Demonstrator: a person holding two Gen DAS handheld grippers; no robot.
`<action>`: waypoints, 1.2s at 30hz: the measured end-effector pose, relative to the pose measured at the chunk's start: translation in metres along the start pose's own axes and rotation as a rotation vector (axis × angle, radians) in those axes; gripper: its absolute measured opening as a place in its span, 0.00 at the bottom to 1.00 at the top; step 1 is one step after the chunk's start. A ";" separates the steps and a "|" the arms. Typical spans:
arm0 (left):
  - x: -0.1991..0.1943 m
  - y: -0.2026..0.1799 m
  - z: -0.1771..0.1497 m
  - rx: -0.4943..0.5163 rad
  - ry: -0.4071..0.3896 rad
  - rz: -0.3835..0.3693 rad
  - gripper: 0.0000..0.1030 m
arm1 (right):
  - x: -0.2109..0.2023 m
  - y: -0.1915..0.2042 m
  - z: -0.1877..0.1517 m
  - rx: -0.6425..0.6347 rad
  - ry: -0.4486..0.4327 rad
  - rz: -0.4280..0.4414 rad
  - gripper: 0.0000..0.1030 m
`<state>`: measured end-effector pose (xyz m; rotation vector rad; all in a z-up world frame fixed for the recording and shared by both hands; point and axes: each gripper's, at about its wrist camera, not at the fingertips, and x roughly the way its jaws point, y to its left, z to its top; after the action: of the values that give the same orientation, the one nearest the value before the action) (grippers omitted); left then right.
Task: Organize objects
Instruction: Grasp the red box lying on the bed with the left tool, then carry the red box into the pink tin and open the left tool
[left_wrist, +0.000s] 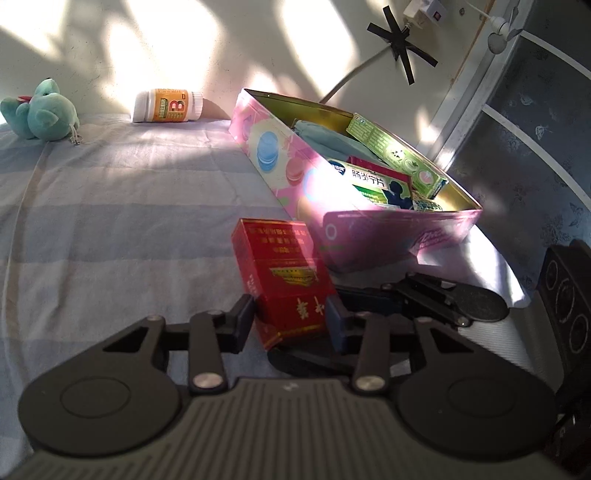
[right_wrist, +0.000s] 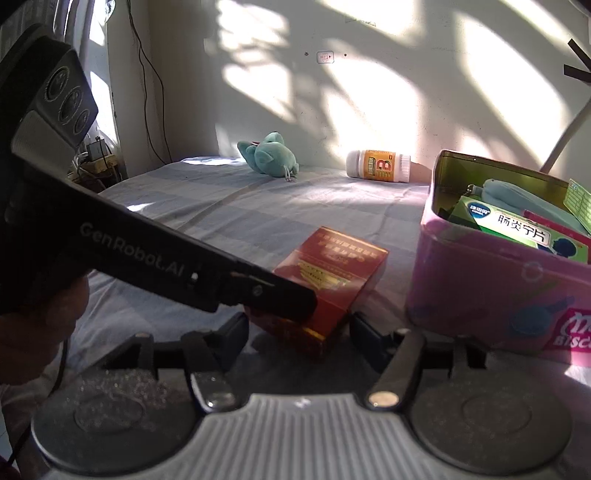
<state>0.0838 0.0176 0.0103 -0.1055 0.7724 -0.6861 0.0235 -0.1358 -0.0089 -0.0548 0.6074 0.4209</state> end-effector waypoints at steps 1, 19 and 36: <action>-0.007 -0.003 0.000 0.000 -0.022 0.010 0.43 | -0.004 0.001 0.000 0.012 -0.018 0.017 0.59; 0.055 -0.102 0.111 0.204 -0.173 -0.077 0.43 | -0.051 -0.110 0.054 0.075 -0.280 -0.223 0.58; 0.068 -0.092 0.102 0.226 -0.195 0.300 0.47 | -0.059 -0.155 0.035 0.222 -0.328 -0.348 0.65</action>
<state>0.1383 -0.1116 0.0726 0.1458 0.5057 -0.4655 0.0609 -0.2932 0.0421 0.1180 0.3084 0.0203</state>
